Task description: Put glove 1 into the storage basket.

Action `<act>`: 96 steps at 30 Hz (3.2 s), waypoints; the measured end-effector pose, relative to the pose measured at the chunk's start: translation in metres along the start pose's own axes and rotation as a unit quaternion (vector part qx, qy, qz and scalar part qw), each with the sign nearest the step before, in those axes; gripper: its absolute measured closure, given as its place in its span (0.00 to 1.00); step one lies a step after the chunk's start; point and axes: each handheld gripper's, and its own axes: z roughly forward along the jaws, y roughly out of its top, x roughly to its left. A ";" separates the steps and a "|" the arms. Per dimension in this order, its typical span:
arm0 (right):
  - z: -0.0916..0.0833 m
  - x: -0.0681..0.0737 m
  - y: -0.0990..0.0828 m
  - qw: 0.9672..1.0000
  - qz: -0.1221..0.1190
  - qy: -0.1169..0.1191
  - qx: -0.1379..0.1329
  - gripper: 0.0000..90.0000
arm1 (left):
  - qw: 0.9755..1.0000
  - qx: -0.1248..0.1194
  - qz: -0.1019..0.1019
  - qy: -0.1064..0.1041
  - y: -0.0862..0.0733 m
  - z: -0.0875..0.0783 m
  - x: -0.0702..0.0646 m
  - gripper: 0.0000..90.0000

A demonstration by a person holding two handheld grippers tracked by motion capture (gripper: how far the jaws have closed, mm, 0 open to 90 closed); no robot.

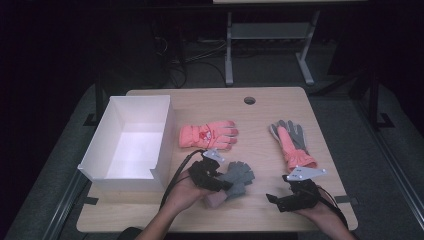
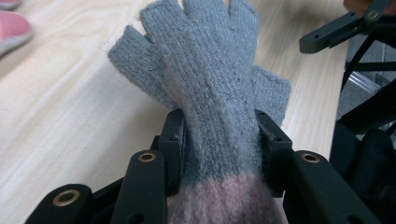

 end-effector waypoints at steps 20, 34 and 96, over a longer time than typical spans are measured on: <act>0.002 -0.001 -0.001 1.000 0.007 0.002 0.001 0.09 | 0.999 -0.040 -0.019 0.028 0.023 -0.072 0.012 0.68; 0.002 -0.002 -0.002 1.000 0.009 0.003 0.001 0.09 | 0.996 -0.056 -0.031 0.057 0.039 -0.113 0.024 0.68; 0.017 0.002 0.008 1.000 -0.010 0.025 0.012 0.09 | 0.922 0.011 -0.238 0.306 -0.091 -0.163 0.195 0.67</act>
